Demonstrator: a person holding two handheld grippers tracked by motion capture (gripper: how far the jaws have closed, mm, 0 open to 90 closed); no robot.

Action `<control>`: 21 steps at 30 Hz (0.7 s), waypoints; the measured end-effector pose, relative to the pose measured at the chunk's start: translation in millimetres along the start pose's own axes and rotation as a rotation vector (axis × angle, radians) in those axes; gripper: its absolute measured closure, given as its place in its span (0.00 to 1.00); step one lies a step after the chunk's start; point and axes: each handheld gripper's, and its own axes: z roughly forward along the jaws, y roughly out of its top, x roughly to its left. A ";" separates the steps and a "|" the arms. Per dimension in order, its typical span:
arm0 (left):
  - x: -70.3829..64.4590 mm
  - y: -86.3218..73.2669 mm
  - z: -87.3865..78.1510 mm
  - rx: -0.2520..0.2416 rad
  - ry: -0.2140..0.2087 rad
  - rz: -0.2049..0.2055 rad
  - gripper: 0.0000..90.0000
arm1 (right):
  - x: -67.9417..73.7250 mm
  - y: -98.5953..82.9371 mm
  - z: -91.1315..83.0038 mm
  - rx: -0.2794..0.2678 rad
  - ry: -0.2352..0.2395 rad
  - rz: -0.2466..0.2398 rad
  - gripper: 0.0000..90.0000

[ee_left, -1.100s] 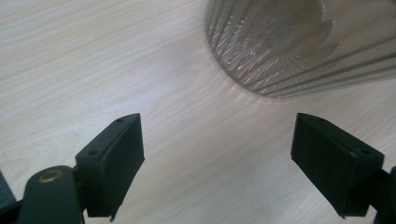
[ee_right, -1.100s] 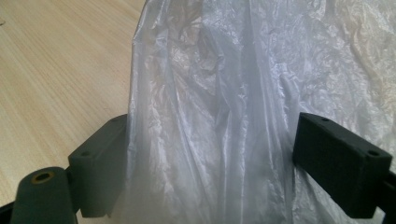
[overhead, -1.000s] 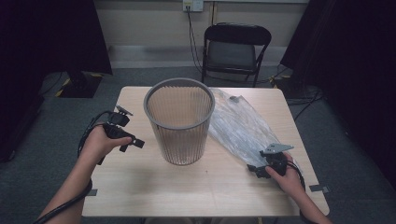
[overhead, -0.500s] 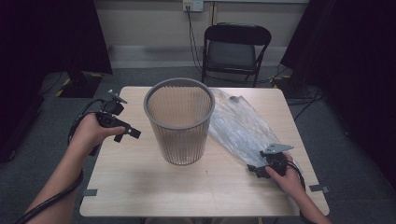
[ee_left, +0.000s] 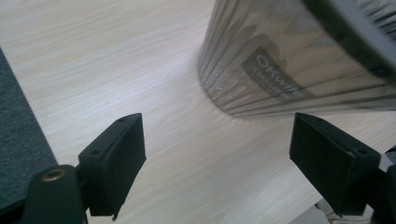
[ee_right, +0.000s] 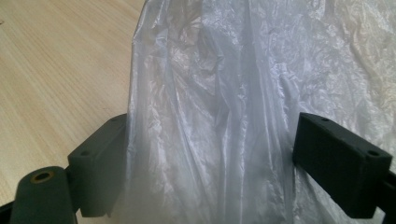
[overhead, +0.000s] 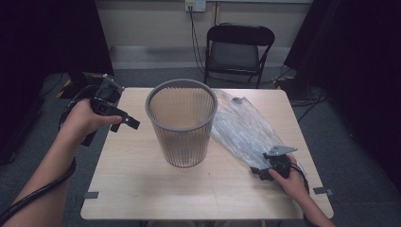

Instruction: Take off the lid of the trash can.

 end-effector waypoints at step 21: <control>-16.0 41.3 -32.8 -0.062 0.007 -0.143 0.31 | 0.2 -0.2 -0.1 0.000 -0.002 0.000 0.15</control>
